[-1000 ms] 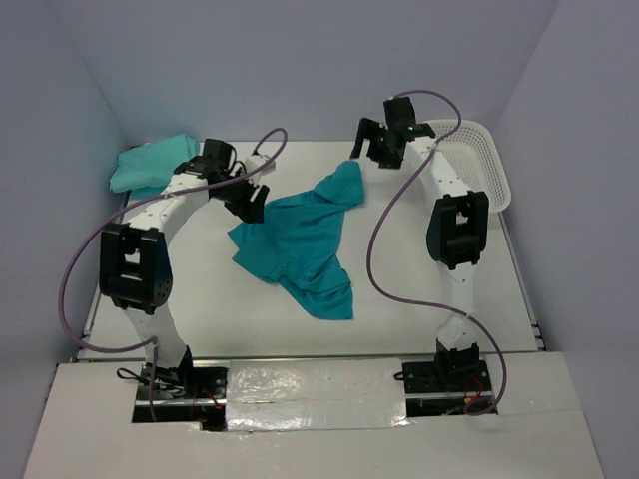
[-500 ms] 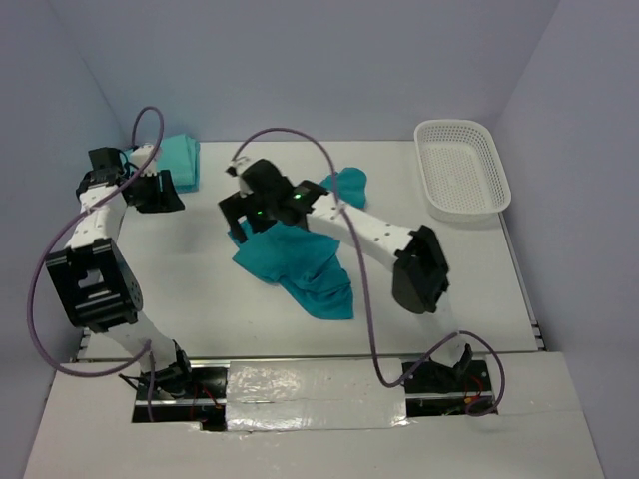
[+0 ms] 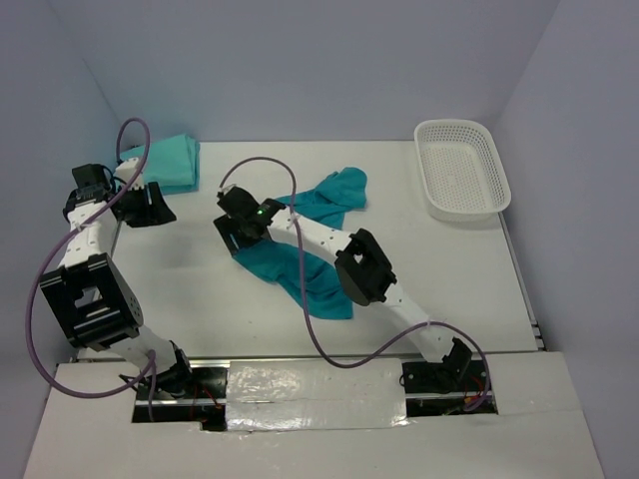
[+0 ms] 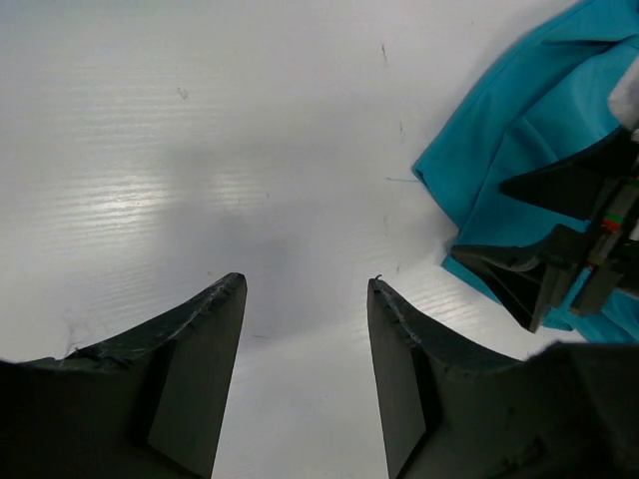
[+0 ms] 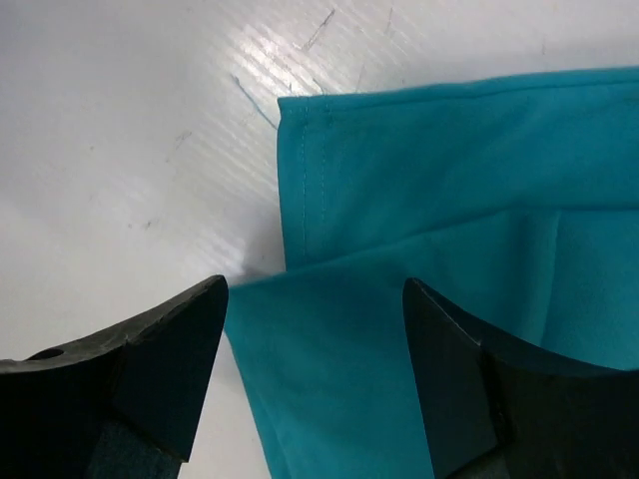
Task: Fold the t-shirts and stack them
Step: Flatten out the tshirt
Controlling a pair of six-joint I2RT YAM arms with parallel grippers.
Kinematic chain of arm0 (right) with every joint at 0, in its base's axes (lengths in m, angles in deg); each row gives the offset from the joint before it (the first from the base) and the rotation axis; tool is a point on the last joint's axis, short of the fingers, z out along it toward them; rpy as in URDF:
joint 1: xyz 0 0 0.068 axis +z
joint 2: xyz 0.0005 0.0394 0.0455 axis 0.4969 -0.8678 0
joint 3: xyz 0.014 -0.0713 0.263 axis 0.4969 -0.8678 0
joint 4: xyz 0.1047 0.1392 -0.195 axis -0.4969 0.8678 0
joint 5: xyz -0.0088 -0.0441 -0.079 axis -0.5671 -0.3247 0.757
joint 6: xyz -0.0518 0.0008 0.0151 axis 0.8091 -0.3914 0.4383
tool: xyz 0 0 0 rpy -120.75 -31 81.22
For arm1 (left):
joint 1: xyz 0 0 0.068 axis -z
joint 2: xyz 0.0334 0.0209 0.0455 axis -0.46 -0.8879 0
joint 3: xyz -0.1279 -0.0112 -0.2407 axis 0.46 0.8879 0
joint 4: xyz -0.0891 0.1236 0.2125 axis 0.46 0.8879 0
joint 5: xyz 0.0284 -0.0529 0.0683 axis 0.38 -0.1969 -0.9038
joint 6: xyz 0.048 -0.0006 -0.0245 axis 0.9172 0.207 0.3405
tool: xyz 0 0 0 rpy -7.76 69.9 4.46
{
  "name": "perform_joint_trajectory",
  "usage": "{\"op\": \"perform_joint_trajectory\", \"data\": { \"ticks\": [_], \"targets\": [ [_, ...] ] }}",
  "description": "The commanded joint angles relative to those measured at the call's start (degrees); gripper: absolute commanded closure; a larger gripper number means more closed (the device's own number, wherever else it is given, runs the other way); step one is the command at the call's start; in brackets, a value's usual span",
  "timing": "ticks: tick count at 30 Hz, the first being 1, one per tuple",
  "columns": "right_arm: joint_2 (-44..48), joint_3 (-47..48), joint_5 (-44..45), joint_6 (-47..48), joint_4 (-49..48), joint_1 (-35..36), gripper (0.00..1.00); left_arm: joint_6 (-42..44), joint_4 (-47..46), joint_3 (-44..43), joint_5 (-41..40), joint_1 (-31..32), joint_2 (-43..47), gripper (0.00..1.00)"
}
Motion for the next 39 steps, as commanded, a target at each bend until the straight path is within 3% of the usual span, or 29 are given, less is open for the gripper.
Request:
{"op": "perform_joint_trajectory", "data": {
  "ticks": [1, 3, 6, 13, 17, 30, 33, 35, 36, 37, 39],
  "targets": [
    [-3.44, 1.90, 5.39, 0.30, 6.28, 3.10, 0.22, 2.17, -1.08, 0.08, 2.73, -0.68, -0.25, 0.36],
    [-0.89, -6.23, 8.29, -0.05, 3.92, 5.13, 0.22, 2.43, -1.43, 0.34, 2.38, -0.77, 0.02, 0.36],
    [3.16, -10.85, 10.23, -2.42, 1.01, 5.84, 0.22, 2.35, -1.69, 0.60, 2.12, -0.77, -0.25, 0.36],
    [0.53, -3.91, 13.31, -0.75, 7.05, 8.21, 0.25, 3.31, -1.17, 0.78, 1.42, -0.85, -0.25, 0.36],
    [9.30, -15.57, 10.69, 0.74, -2.49, 9.18, 0.27, 4.54, -0.82, 0.60, 0.36, -0.94, 0.10, 0.36],
    [12.40, -17.63, 6.11, 1.37, -5.86, 11.73, 0.25, 5.68, -0.03, 0.78, 0.36, -0.85, -1.91, 0.36],
    [9.41, -16.74, 5.84, 0.39, -3.31, 11.11, 0.29, 5.60, 0.15, -0.10, -1.31, -0.85, -2.53, 0.36],
    [8.09, -19.46, 4.97, -0.22, -2.69, 11.20, 0.40, 5.86, 0.85, -1.24, -0.87, -0.94, -3.06, 0.36],
    [7.82, -20.43, 4.35, -1.10, -2.77, 11.46, 0.53, 5.86, 0.68, -1.59, -0.61, -0.94, -3.06, 0.36],
    [7.73, -22.61, 4.52, -1.89, -2.69, 11.63, 0.85, 5.60, 0.50, -1.68, -0.78, -0.94, -2.97, 0.36],
    [8.96, -24.65, 4.88, -2.07, -3.65, 11.99, 0.98, 5.16, -0.02, -2.29, -1.40, -0.94, -3.15, 0.37]
  ]
}}
